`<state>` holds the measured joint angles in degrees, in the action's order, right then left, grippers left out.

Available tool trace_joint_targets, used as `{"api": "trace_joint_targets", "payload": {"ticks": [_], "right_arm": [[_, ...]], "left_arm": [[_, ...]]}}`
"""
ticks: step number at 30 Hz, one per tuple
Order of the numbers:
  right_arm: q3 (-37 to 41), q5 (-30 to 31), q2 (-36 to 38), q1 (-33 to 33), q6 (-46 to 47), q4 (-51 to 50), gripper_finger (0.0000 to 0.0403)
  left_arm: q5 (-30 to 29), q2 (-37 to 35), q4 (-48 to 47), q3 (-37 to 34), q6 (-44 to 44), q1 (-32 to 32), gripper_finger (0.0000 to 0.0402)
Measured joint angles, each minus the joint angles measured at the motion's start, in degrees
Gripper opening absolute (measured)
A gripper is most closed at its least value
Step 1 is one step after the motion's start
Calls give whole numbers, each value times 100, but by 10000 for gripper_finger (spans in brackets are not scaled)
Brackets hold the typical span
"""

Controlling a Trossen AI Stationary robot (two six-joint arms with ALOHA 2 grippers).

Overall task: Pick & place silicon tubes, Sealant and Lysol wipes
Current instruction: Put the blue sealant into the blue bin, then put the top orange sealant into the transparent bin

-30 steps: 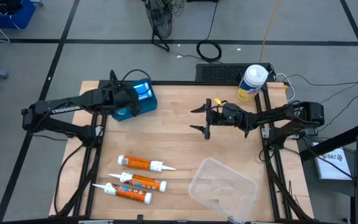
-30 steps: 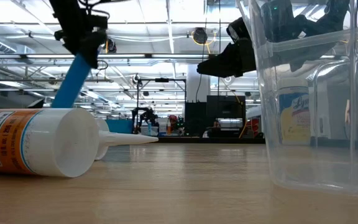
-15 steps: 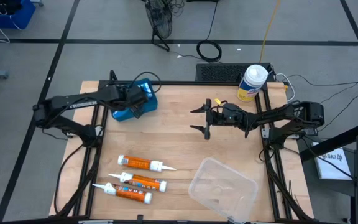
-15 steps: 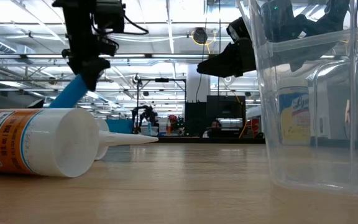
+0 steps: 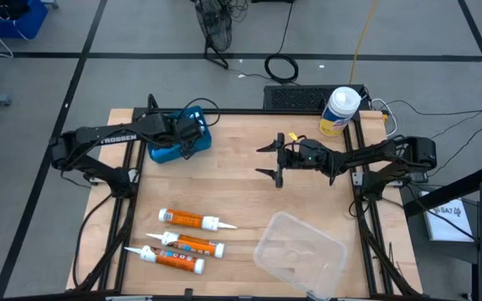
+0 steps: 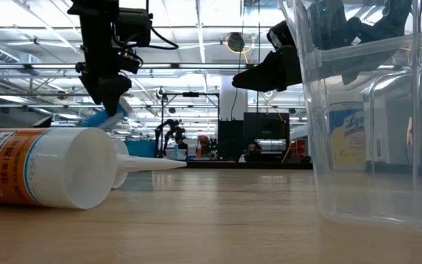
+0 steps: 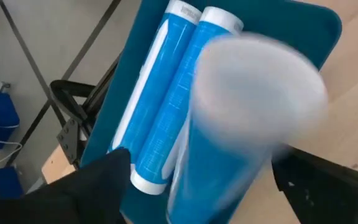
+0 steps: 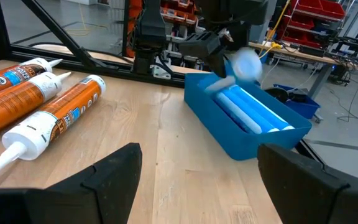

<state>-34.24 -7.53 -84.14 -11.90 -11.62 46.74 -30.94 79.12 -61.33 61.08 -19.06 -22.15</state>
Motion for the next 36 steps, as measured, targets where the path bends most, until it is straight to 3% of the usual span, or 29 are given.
{"api": "trace_joint_targets", "payload": {"ticks": [11, 16, 21, 24, 31, 36], "right_arm": [[0, 16, 0, 0, 0, -8, 297], [0, 22, 0, 0, 0, -34, 297], [0, 24, 0, -4, 0, -33, 297], [0, 24, 0, -7, 0, -35, 297], [0, 24, 0, -13, 0, -35, 297], [0, 24, 0, -15, -21, -35, 297]], "left_arm": [[-15, -7, 174, 0, 587, 13, 266], [-11, -38, 337, 0, 553, 13, 244], [103, -389, 1094, -1, 1026, 100, 243], [556, -791, 1804, -2, 1553, 183, 248], [2672, -1722, 2942, -2, 2783, 283, 262], [3362, -2346, 3466, -293, 2972, 291, 265]]}}
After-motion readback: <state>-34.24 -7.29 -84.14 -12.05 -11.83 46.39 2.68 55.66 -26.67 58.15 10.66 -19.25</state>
